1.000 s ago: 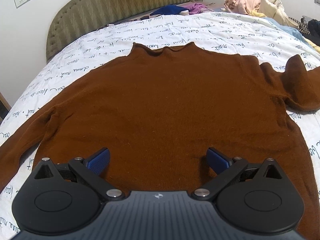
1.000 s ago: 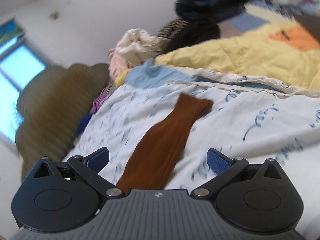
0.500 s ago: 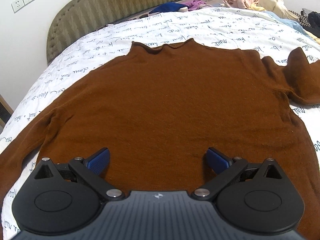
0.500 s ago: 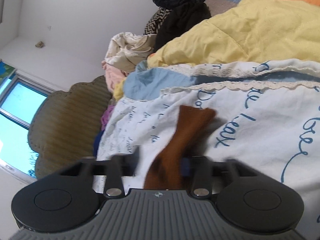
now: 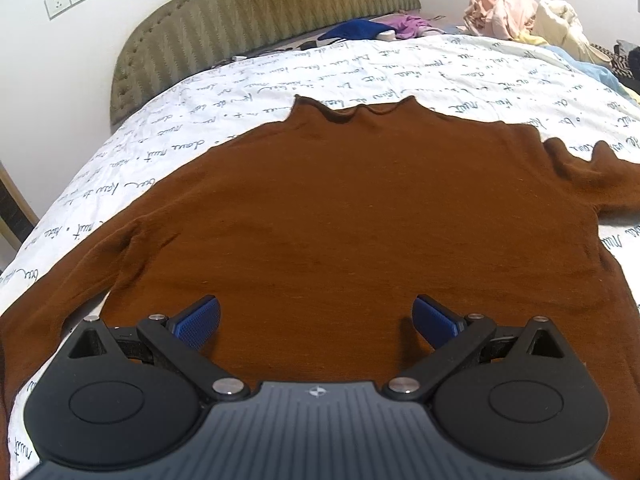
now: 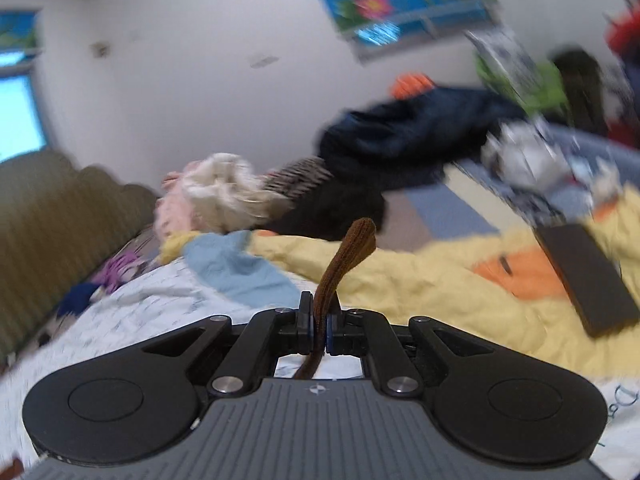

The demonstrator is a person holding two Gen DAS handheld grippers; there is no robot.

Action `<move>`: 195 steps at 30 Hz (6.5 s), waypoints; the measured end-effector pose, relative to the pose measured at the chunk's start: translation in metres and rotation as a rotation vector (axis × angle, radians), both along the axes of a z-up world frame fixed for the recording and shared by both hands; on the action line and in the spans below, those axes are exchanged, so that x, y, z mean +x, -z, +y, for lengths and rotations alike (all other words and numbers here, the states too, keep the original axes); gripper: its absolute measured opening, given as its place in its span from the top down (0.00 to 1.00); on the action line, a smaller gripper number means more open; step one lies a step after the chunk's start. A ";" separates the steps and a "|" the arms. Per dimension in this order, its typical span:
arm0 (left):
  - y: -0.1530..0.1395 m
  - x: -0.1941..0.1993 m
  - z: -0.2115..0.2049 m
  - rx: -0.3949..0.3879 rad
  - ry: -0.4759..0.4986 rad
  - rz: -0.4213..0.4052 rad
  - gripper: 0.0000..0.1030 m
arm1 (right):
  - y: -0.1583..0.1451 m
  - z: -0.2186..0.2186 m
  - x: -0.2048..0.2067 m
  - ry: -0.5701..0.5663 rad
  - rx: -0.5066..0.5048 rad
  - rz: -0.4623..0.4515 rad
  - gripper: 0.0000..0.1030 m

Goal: Fold small clothes
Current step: 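Carry the held sleeve across the sweater body with the right tool, then open the right tool to lay the sleeve on the sweater, then move the right tool to the other sleeve cuff and grasp it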

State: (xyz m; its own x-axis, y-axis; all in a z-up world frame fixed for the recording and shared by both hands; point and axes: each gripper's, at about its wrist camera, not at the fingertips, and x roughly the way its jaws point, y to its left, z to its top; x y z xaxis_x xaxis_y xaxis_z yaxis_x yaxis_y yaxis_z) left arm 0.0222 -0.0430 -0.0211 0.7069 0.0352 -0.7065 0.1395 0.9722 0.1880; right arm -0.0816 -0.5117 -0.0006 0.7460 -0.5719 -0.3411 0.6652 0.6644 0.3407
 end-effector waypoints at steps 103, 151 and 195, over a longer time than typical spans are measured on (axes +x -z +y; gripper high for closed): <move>-0.011 -0.014 0.143 -0.202 -0.289 0.021 0.00 | -0.006 0.531 0.213 -1.261 -0.061 0.235 0.58; -0.049 -0.181 0.361 -0.106 -0.856 -0.113 0.00 | -0.008 0.681 0.074 -2.010 0.339 0.510 0.28; -0.028 -0.201 0.405 -0.234 -1.032 -0.127 0.00 | -0.011 0.776 -0.022 -1.911 -0.969 0.150 0.18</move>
